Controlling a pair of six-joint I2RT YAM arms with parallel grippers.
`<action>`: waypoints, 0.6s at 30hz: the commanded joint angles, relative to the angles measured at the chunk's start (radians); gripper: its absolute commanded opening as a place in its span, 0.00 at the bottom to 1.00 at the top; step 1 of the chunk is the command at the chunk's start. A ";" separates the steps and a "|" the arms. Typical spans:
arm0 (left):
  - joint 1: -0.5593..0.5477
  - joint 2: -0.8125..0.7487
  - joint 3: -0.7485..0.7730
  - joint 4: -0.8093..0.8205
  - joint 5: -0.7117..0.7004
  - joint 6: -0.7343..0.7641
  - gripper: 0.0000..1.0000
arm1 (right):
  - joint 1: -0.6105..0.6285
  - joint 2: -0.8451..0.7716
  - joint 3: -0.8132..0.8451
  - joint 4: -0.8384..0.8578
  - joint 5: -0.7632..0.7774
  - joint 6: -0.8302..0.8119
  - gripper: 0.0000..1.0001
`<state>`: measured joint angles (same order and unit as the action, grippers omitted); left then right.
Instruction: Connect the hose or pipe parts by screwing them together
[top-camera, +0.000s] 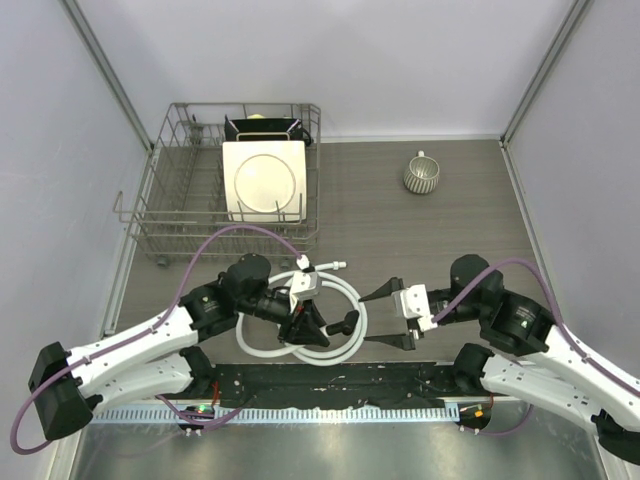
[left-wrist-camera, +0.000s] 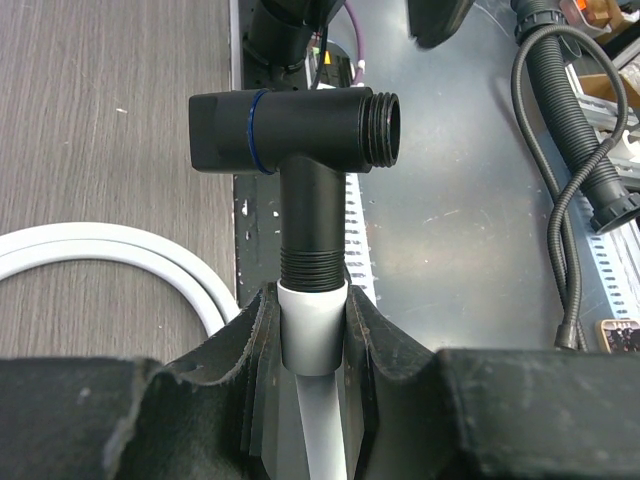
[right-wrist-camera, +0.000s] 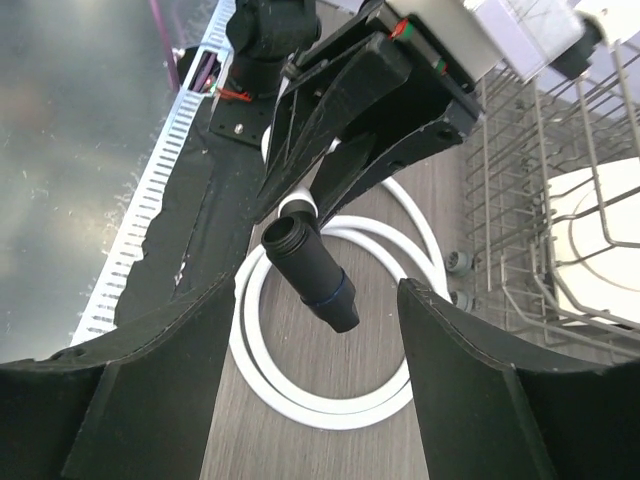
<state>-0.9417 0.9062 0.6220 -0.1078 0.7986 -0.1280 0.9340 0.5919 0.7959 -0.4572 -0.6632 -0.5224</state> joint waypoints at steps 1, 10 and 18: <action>0.012 -0.001 0.058 0.091 0.059 -0.005 0.00 | 0.002 0.017 -0.011 0.054 -0.036 -0.050 0.71; 0.026 0.008 0.059 0.099 0.060 -0.010 0.00 | 0.002 0.051 -0.089 0.176 -0.070 0.022 0.68; 0.037 0.022 0.058 0.103 0.053 -0.016 0.00 | 0.002 0.101 -0.119 0.285 -0.041 0.126 0.69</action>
<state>-0.9150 0.9302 0.6266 -0.1005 0.8238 -0.1390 0.9340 0.6628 0.6735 -0.2909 -0.7128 -0.4706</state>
